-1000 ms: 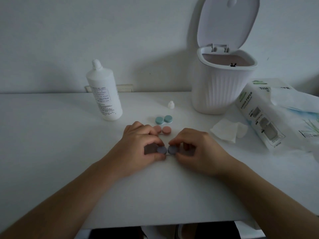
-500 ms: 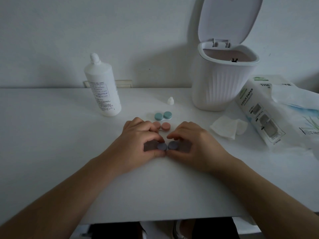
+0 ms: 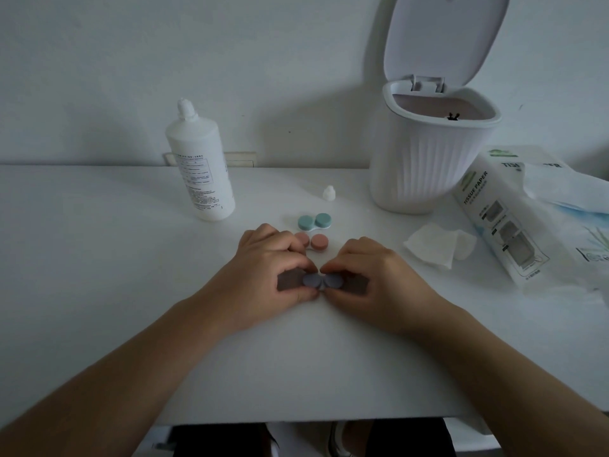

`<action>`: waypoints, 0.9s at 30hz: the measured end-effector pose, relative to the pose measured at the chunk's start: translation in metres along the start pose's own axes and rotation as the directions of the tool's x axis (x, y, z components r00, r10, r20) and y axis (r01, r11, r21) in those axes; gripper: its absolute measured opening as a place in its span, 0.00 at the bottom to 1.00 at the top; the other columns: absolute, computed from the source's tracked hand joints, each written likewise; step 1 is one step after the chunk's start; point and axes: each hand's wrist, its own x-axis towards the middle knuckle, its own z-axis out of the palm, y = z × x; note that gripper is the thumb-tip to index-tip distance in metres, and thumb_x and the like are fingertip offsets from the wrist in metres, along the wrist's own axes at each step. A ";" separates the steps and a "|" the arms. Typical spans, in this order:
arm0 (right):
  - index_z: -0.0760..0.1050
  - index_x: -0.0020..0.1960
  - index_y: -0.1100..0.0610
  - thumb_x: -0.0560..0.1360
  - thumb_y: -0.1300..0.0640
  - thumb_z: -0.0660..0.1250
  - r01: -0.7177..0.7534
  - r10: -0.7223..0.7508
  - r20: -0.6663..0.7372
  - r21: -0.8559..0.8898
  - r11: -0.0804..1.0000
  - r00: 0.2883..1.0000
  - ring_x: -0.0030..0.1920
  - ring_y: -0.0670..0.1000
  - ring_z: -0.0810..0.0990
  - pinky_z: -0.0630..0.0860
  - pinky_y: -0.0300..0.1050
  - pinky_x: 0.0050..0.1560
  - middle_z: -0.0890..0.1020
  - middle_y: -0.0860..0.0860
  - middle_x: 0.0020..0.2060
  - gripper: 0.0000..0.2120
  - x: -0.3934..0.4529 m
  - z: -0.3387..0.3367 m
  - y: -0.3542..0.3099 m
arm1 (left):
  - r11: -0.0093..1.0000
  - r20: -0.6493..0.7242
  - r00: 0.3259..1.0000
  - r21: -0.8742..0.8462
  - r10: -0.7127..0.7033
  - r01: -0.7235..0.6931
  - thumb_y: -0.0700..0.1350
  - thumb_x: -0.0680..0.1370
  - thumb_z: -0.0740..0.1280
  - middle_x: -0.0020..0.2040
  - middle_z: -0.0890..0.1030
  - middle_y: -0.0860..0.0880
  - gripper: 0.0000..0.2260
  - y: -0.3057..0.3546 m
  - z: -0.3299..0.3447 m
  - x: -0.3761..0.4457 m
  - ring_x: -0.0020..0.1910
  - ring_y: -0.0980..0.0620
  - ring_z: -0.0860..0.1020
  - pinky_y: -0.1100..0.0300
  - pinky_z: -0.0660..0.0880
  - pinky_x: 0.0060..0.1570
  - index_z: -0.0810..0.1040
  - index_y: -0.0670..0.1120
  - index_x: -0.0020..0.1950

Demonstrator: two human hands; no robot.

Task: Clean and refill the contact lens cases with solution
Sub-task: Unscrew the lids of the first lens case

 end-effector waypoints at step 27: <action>0.81 0.55 0.44 0.68 0.36 0.68 -0.263 0.264 0.089 -0.024 0.965 0.961 0.31 0.46 0.75 0.76 0.47 0.36 0.74 0.43 0.30 0.19 -0.013 -0.009 0.004 | 0.999 -0.042 0.998 0.028 0.045 -0.044 0.54 0.70 0.79 0.52 0.79 0.57 0.11 -0.003 0.003 -0.001 0.55 0.47 0.75 0.48 0.69 0.57 0.86 0.51 0.48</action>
